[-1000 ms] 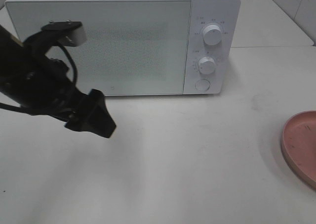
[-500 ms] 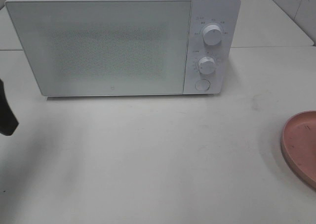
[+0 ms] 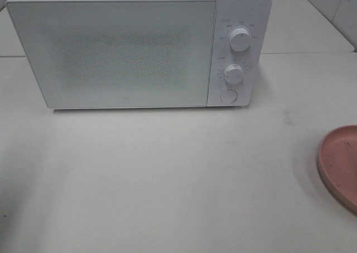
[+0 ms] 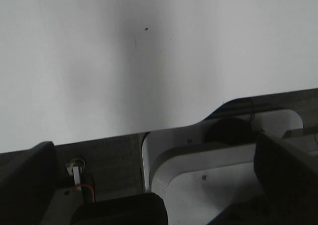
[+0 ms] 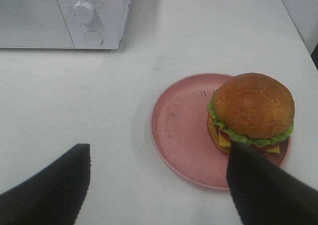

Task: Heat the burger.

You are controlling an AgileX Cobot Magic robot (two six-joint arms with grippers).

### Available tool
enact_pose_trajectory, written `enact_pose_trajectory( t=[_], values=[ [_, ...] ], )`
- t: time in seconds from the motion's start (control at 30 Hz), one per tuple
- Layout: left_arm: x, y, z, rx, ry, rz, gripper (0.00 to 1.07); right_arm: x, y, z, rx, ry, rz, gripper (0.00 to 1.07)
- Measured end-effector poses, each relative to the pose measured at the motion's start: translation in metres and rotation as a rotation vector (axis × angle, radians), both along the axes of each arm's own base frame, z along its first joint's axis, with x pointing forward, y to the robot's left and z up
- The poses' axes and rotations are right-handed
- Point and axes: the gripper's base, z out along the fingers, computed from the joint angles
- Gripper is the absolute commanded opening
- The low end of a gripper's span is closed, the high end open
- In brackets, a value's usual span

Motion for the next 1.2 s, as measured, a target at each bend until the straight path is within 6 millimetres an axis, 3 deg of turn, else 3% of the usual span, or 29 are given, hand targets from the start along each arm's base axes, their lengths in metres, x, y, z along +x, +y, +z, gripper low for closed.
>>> enact_pose_trajectory(
  t=[0.17, 0.53, 1.2],
  values=[
    [-0.019, 0.001, 0.0, 0.006, -0.132, 0.013, 1.0, 0.0, 0.0, 0.0, 0.0, 0.0, 0.0, 0.71],
    [-0.077, 0.0, 0.024, 0.005, -0.487, 0.027, 1.0, 0.0, 0.0, 0.0, 0.0, 0.0, 0.0, 0.71],
    [-0.14, -0.002, 0.036, 0.032, -0.904, 0.094, 1.0, 0.0, 0.0, 0.0, 0.0, 0.0, 0.0, 0.71]
  ],
)
